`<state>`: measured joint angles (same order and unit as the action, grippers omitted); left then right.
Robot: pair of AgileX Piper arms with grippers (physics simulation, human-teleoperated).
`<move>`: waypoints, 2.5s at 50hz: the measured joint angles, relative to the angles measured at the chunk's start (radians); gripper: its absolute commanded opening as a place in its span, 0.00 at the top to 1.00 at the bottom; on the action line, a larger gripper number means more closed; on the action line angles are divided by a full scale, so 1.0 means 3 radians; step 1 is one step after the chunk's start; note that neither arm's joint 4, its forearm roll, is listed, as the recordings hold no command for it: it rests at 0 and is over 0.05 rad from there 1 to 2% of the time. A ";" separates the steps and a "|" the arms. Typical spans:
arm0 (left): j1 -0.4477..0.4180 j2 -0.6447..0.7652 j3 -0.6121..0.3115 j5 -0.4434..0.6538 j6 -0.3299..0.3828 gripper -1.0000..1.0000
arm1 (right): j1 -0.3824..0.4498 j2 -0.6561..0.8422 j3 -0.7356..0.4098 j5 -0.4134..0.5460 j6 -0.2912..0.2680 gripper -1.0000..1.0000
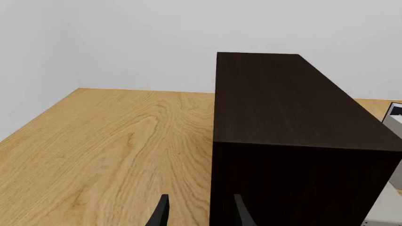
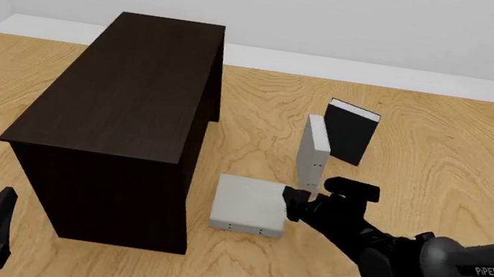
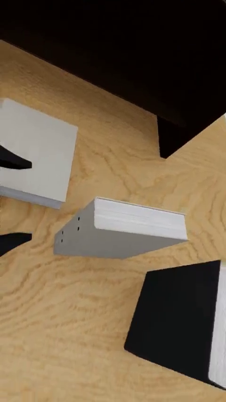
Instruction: Pick up the book on the right and place it under the cabinet shelf.
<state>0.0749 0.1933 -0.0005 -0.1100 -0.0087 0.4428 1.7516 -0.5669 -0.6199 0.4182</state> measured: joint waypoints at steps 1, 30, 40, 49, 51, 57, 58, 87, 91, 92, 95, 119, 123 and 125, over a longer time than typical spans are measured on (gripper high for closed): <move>0.0000 0.0000 0.0000 0.0000 0.0000 0.00 | -0.0008 -0.0012 -0.0002 0.0023 -0.0033 0.00; 0.0002 0.0011 0.0000 -0.0013 0.0001 0.00 | -0.0263 -0.0342 0.0060 0.0414 -0.0853 0.00; 0.0002 0.0017 0.0000 -0.0019 0.0001 0.00 | -0.0311 -0.0295 0.0097 0.0369 -0.1009 0.00; 0.0002 0.0010 0.0000 -0.0012 0.0001 0.00 | -0.0305 -0.0126 0.0105 0.0260 -0.1066 0.00; 0.0002 0.0010 0.0000 -0.0012 0.0001 0.00 | -0.0302 -0.0091 0.0103 0.0239 -0.1071 0.00; 0.0002 0.0010 0.0000 -0.0012 0.0001 0.00 | -0.0281 0.0013 0.0089 0.0185 -0.1067 0.00; 0.0002 0.0009 0.0000 -0.0012 0.0001 0.00 | -0.0277 0.0029 0.0085 0.0177 -0.1067 0.00; 0.0002 -0.0011 0.0000 0.0008 0.0000 0.00 | -0.0090 0.0460 -0.0154 0.0091 -0.1014 0.00; 0.0002 -0.0013 0.0000 0.0010 0.0001 0.00 | -0.0068 0.0479 -0.0169 0.0096 -0.1034 0.00; 0.0002 -0.0013 0.0000 0.0010 0.0001 0.00 | -0.0062 0.0482 -0.0172 0.0098 -0.1040 0.00; 0.0002 -0.0015 0.0000 0.0011 0.0000 0.00 | -0.0048 0.0488 -0.0183 0.0105 -0.1055 0.00; 0.0003 -0.0017 0.0000 0.0014 0.0000 0.00 | 0.0240 0.0377 -0.0281 0.0214 -0.0994 0.00; 0.0003 -0.0017 0.0000 0.0014 0.0001 0.00 | 0.0276 0.0355 -0.0301 0.0234 -0.1000 0.00; 0.0002 -0.0017 0.0000 0.0014 0.0000 0.00 | 0.0291 0.0344 -0.0314 0.0245 -0.1007 0.00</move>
<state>0.0756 0.1880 -0.0005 -0.1058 -0.0086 0.5301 1.8548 -0.6612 -0.5463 0.1161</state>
